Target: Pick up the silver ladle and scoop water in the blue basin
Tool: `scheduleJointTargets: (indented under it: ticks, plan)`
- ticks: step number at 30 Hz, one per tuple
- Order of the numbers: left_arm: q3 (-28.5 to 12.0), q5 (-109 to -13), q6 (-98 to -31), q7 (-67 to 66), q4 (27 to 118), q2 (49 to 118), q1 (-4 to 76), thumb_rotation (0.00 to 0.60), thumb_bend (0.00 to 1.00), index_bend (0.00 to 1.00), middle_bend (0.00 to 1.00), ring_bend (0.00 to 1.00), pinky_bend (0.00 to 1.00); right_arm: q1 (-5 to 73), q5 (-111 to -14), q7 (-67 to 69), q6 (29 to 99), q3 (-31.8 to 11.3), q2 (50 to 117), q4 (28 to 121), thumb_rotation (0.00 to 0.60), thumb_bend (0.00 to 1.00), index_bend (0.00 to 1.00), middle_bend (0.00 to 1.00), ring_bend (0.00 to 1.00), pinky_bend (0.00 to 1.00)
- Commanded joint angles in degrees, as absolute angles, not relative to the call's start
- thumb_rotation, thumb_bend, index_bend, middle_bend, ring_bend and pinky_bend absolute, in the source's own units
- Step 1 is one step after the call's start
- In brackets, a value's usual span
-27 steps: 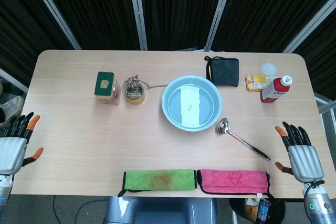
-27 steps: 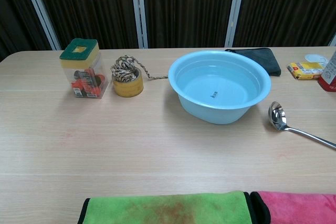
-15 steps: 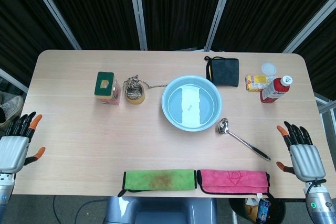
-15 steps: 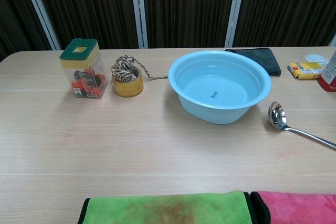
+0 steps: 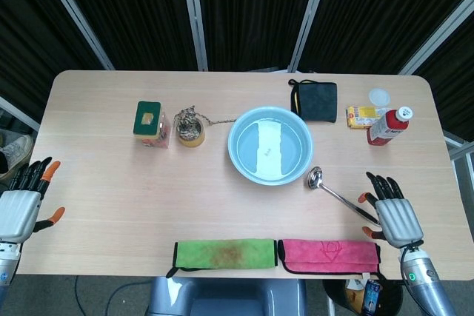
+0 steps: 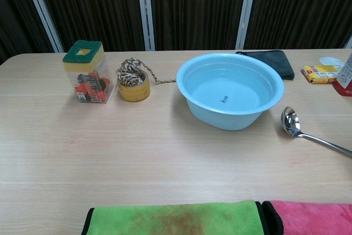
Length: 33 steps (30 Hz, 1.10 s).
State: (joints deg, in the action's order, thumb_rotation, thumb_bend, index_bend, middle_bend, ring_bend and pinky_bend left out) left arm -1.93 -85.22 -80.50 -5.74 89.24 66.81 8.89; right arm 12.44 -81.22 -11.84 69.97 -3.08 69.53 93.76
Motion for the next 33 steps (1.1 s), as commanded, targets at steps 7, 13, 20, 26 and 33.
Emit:
scheduleJointTargets:
  ticks: [7,13,20,26,33]
  plan:
    - [-2.43,-84.47,-79.86,-3.99,88.95,66.29,9.33,0.6,0.25,0.0,0.0,0.0,0.0,17.55,-75.72,-11.32,62.56,-5.92,74.42,88.9,0.6,0.15,0.43,0.0,0.0,0.0]
    - [-2.57,-84.75,-79.96,-2.66,87.97,66.44,9.53,0.6,0.25,0.0,0.0,0.0,0.0,20.17,-75.3,-7.62,59.6,-6.81,78.19,83.15,0.6,0.18,0.44,0.0,0.0,0.0]
    - [-2.76,-85.97,-80.76,-0.94,86.3,67.45,9.89,0.6,0.25,0.0,0.0,0.0,0.0,21.3,-74.98,-3.44,58.56,-7.13,81.43,78.98,0.6,0.23,0.43,0.0,0.0,0.0]
    - [-2.16,-87.48,-80.8,0.85,85.41,67.48,10.17,0.6,0.26,0.0,0.0,0.0,0.0,21.34,-74.05,-2.4,59.09,-7.31,84.81,74.49,0.6,0.23,0.41,0.0,0.0,0.0]
    - [-1.91,-88.07,-80.63,2.29,85.1,67.15,10.44,0.6,0.26,0.0,0.0,0.0,0.0,21.85,-73.32,0.59,58.05,-7.5,87.69,69.67,0.6,0.23,0.4,0.0,0.0,0.0]
